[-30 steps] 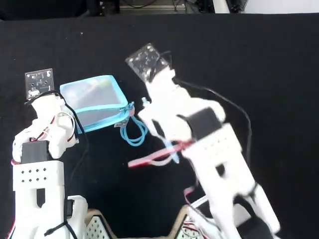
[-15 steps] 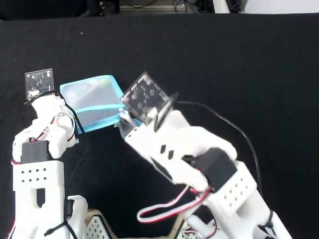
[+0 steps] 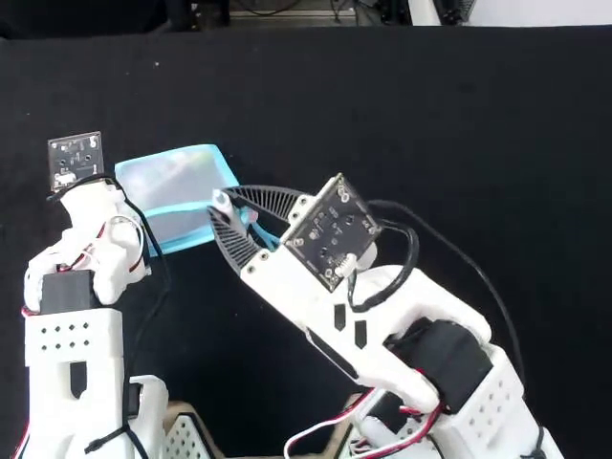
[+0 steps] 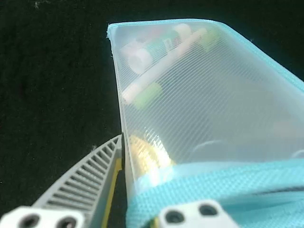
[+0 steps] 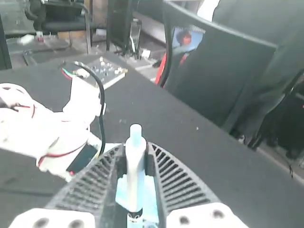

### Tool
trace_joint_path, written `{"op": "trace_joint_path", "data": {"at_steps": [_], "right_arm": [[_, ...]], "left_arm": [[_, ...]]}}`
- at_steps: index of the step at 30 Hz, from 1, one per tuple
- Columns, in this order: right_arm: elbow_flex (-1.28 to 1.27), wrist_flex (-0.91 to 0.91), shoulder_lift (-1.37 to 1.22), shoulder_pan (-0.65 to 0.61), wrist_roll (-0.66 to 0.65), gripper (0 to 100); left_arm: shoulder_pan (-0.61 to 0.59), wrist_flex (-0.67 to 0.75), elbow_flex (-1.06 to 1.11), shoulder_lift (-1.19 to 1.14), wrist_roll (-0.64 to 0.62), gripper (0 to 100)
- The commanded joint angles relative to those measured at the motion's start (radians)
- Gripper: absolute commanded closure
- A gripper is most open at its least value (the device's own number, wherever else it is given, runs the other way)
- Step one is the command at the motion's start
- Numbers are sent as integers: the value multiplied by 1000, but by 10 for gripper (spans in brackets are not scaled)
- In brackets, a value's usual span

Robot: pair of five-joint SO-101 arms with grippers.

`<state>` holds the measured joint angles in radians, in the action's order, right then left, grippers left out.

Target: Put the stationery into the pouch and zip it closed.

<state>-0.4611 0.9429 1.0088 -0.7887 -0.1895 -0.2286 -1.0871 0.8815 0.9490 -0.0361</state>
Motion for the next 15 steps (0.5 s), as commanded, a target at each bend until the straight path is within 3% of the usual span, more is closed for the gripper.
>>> {"op": "trace_joint_path", "data": {"at_steps": [1,15], "right_arm": [[7,-55,21,-11,2,987],[5,-201,19,-11,2,987]], "left_arm": [[10,-3,1,-5,-12,964],[8,5,8,-5,-6,964]]}}
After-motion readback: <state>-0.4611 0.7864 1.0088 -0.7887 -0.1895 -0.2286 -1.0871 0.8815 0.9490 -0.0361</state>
